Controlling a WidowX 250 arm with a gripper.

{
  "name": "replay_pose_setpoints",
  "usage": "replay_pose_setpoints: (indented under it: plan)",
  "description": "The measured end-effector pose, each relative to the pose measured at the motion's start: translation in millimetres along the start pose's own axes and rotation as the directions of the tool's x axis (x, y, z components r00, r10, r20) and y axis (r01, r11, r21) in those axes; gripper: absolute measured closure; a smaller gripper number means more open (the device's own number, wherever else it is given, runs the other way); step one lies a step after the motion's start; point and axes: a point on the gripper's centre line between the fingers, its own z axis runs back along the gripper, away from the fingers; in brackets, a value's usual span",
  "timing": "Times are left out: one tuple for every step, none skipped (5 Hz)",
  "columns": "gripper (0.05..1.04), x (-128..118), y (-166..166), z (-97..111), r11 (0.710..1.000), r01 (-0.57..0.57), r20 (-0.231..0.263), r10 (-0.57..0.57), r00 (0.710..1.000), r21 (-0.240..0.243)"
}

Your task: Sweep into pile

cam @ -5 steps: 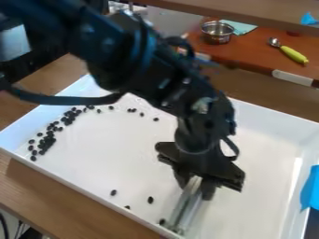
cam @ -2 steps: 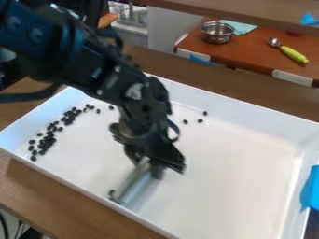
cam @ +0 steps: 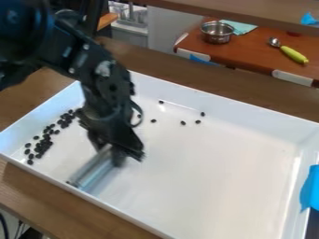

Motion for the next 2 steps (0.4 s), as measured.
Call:
replay_pose_setpoints:
  plan:
    - [0.705,4.7,28.8,-3.0,0.999,-0.003,0.05,0.001,0.999,0.051]
    - [0.705,9.8,50.7,-7.0,0.994,-0.004,0.152,-0.013,0.988,0.112]
